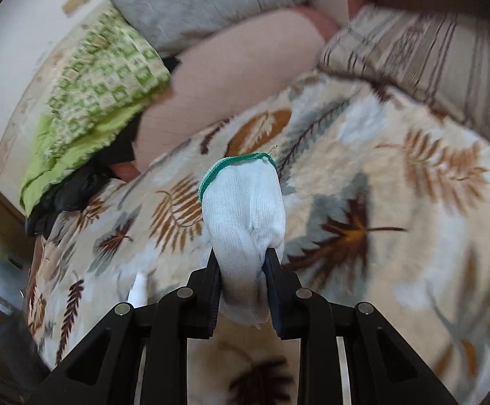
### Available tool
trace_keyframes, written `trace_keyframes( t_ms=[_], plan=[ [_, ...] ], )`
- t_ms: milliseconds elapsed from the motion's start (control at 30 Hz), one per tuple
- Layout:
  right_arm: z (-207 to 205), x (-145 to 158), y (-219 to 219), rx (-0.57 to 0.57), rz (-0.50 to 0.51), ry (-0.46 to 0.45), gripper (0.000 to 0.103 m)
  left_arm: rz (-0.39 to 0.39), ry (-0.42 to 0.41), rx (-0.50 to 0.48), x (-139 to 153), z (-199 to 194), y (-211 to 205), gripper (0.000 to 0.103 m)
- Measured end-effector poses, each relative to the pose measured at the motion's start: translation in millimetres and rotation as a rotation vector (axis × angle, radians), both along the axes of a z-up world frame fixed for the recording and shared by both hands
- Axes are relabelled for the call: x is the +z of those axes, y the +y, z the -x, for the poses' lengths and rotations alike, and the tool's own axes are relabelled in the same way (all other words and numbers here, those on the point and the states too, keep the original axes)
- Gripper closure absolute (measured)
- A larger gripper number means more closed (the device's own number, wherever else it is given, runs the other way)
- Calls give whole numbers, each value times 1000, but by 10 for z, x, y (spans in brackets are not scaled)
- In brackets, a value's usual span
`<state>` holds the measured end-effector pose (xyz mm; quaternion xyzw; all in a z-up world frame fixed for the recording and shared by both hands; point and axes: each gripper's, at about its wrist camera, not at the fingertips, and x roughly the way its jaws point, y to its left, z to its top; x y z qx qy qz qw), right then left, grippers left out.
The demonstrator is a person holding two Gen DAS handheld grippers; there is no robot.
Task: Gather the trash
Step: 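Grasp the white bottle with the left tool while the right tool grasps the white sock, then lift the white bottle and white sock above the bed with both tools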
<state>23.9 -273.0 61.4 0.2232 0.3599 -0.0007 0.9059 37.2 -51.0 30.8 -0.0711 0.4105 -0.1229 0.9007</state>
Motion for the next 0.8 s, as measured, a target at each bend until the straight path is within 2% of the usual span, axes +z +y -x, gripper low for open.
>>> trace_keyframes(
  t_ms=[100,233,500,800],
  plan=[
    [404,117,59,-20,43,-40,77,-26,-39,1,57,41,-25,74],
    [652,96,75,-36,47,-47,77,-71,-70,2,79,58,-69,74],
    [540,88,-27,-32,178,-109,77,-137,-145,3,156,59,-202,74],
    [519,98,-128,-34,153,-129,77,-170,-164,3,156,27,-296,74]
  ],
)
